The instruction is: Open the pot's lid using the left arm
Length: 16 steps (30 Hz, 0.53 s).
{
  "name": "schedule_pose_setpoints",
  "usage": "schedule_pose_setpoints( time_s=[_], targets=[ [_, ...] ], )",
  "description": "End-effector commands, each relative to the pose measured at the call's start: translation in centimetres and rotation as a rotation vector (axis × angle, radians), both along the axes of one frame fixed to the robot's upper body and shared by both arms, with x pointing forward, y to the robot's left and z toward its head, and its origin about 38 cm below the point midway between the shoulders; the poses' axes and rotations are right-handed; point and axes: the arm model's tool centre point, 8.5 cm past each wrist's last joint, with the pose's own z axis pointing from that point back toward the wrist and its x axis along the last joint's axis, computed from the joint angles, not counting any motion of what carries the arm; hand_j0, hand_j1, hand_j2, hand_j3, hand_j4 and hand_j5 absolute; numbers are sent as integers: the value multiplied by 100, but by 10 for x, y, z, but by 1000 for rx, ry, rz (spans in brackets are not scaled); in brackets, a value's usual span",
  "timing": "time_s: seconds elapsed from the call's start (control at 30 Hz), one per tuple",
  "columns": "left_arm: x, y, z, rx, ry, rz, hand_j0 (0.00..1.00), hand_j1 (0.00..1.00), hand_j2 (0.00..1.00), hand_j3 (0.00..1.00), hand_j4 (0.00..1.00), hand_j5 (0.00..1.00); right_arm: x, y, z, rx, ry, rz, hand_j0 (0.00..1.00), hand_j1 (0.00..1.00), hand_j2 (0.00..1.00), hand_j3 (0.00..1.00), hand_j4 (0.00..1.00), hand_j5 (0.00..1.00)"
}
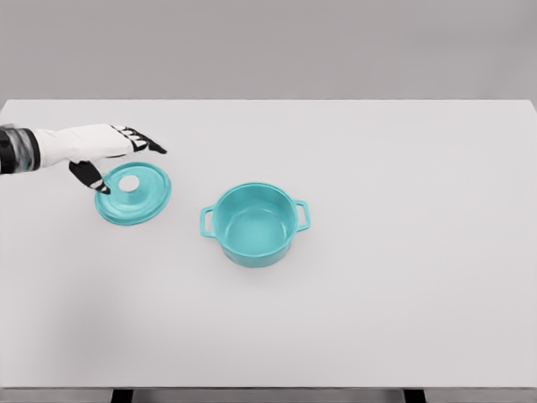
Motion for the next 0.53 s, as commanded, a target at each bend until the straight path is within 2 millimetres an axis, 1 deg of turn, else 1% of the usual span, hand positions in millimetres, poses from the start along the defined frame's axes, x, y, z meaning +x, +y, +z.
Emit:
schedule_pose_setpoints(
  time_s=[0.0, 0.1, 0.2, 0.27, 0.33, 0.43, 0.5],
  targets=[
    [4, 19, 31, -89, -61, 57, 100, 100, 100, 100, 100, 100, 0, 0, 0, 1, 0, 0, 100, 100, 100, 100, 100, 100],
    [-6, 45, 33, -176, -75, 126, 100, 100, 100, 100, 100, 100, 0, 0, 0, 1, 0, 0, 100, 100, 100, 100, 100, 100],
    [-10, 50, 30, -229, -68, 144, 100, 100, 100, 100, 100, 100, 0, 0, 0, 0, 0, -1, 100, 100, 100, 100, 100, 100],
    [-24, 69, 23, -326, -63, 199, 100, 100, 100, 100, 100, 100, 0, 0, 0, 1, 0, 0, 100, 100, 100, 100, 100, 100],
    [-29, 79, 22, -346, -72, 228, 100, 100, 100, 100, 100, 100, 0, 0, 0, 1, 0, 0, 100, 100, 100, 100, 100, 100],
    [-35, 84, 10, -350, -52, 246, 100, 100, 100, 100, 100, 100, 0, 0, 0, 1, 0, 0, 100, 100, 100, 100, 100, 100],
    [-35, 81, 10, -357, -54, 241, 100, 100, 100, 100, 100, 100, 0, 0, 0, 0, 0, -3, 100, 100, 100, 100, 100, 100]
  ],
)
